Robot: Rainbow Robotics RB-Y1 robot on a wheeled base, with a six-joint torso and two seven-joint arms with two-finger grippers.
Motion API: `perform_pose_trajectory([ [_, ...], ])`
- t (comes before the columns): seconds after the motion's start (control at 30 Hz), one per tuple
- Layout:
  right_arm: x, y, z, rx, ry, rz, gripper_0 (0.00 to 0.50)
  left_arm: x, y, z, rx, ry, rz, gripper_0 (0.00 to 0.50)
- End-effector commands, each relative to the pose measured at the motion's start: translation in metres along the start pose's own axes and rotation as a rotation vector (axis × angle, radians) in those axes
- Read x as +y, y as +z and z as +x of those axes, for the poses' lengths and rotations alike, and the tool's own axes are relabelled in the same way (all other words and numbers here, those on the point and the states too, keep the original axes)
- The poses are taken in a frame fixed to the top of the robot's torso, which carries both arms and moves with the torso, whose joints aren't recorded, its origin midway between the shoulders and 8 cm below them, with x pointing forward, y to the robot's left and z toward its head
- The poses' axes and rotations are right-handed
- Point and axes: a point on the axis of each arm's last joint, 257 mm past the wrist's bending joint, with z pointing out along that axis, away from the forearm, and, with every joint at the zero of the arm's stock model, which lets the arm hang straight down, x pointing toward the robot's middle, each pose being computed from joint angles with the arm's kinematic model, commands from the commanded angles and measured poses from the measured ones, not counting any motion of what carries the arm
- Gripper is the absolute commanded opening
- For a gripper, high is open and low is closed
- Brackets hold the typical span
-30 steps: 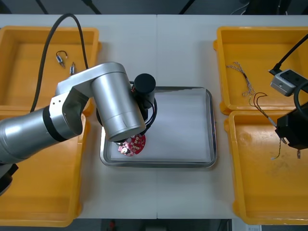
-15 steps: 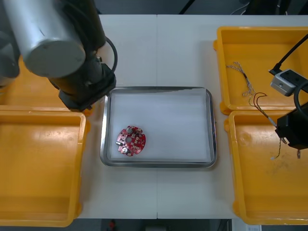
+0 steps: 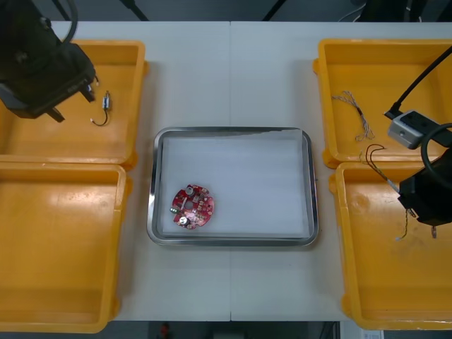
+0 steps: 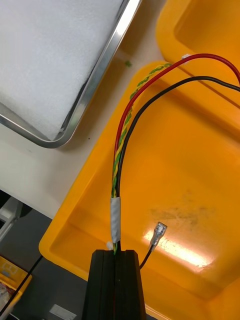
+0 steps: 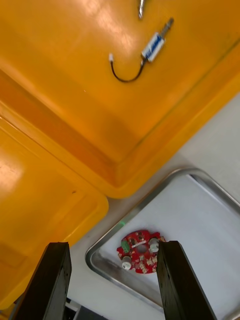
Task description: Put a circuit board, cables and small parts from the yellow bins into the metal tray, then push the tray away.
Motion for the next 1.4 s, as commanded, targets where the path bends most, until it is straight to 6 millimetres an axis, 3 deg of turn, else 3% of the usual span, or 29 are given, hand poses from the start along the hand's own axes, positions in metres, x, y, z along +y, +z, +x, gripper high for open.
perform_pose_trajectory([
  [0.03,0.009,-0.006,-0.011,0.028,-0.165,0.046,0.000,0.000,-0.041,-0.059,-0.104,0.061,0.063,0.500],
  [0.23,0.030,0.004,-0.015,0.049,-0.302,0.072,0.000,0.006,-0.047,-0.100,-0.163,0.075,0.075,0.500],
  [0.4,0.061,0.016,-0.032,-0.009,-0.467,0.062,0.000,0.012,-0.043,-0.143,-0.226,0.069,0.080,0.500],
  [0.67,0.086,0.034,-0.050,-0.045,-0.756,0.024,0.000,0.025,-0.032,-0.188,-0.270,0.064,0.050,0.500],
  [0.9,0.102,0.053,-0.075,-0.054,-0.911,0.012,0.000,0.012,-0.017,-0.220,-0.292,-0.001,0.057,0.500],
  [1.17,0.116,0.084,-0.100,-0.042,-0.960,0.017,0.000,-0.025,0.002,-0.229,-0.305,0.063,0.079,0.500],
  [1.4,0.119,0.114,-0.098,-0.024,-1.000,0.026,0.000,-0.057,0.034,-0.226,-0.340,0.102,0.092,0.500],
])
